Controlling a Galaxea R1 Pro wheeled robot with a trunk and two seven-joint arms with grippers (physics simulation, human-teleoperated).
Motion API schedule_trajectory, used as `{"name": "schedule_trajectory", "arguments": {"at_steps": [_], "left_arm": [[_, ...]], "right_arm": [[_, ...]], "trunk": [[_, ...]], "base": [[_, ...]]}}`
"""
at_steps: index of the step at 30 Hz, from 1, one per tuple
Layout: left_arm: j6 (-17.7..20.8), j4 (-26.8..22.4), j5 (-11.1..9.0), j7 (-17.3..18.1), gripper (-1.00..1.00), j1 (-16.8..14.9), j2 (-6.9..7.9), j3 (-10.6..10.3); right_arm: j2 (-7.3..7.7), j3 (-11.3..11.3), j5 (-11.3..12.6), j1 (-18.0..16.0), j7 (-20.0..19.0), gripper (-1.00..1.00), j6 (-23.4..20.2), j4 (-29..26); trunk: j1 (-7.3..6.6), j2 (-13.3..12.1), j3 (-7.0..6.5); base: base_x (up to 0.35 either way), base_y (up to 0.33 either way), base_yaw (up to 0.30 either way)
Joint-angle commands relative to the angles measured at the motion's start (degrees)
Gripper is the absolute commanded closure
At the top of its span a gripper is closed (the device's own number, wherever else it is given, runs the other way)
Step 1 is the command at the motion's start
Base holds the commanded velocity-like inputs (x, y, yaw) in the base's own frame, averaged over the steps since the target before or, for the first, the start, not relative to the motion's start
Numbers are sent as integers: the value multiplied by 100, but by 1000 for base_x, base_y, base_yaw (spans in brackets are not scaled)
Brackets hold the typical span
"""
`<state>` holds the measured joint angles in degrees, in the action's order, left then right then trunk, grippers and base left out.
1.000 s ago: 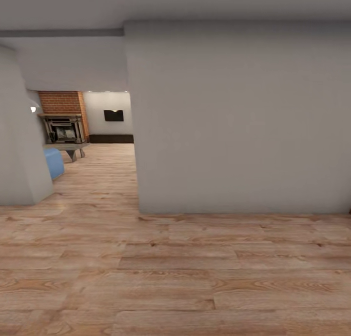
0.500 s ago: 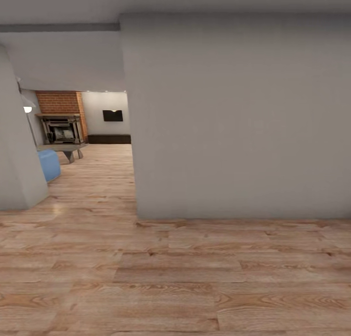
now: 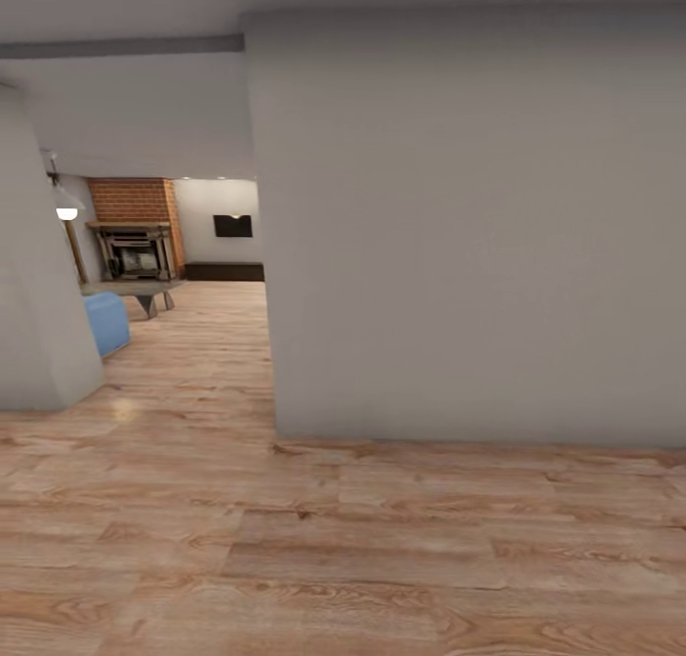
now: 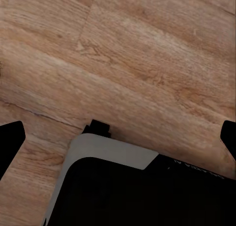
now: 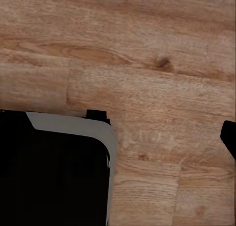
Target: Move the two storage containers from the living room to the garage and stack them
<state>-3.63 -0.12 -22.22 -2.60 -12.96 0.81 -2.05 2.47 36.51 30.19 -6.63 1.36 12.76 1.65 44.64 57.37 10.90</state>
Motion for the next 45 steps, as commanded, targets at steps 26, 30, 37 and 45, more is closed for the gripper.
{"name": "schedule_trajectory", "arguments": {"at_steps": [26, 30, 37, 45], "left_arm": [[-14, 4, -28, -12, -100, -5, -1, -23], [-14, 4, -28, -12, -100, -5, -1, -23], [-15, 4, -28, -12, -100, -5, -1, -23], [-15, 4, -28, -12, -100, -5, -1, -23]], "right_arm": [[5, 50, 40, -5, 4, -100, 25, 13], [8, 52, 40, -5, 3, -100, 25, 12], [8, 56, 40, -5, 4, -100, 25, 11], [8, 58, 40, -5, 4, -100, 25, 11]], "trunk": [[4, 4, 8], [4, 4, 8], [4, 4, 8], [4, 4, 8]], "base": [[327, 0, 269], [327, 0, 270], [326, 0, 270], [327, 0, 270]]}}
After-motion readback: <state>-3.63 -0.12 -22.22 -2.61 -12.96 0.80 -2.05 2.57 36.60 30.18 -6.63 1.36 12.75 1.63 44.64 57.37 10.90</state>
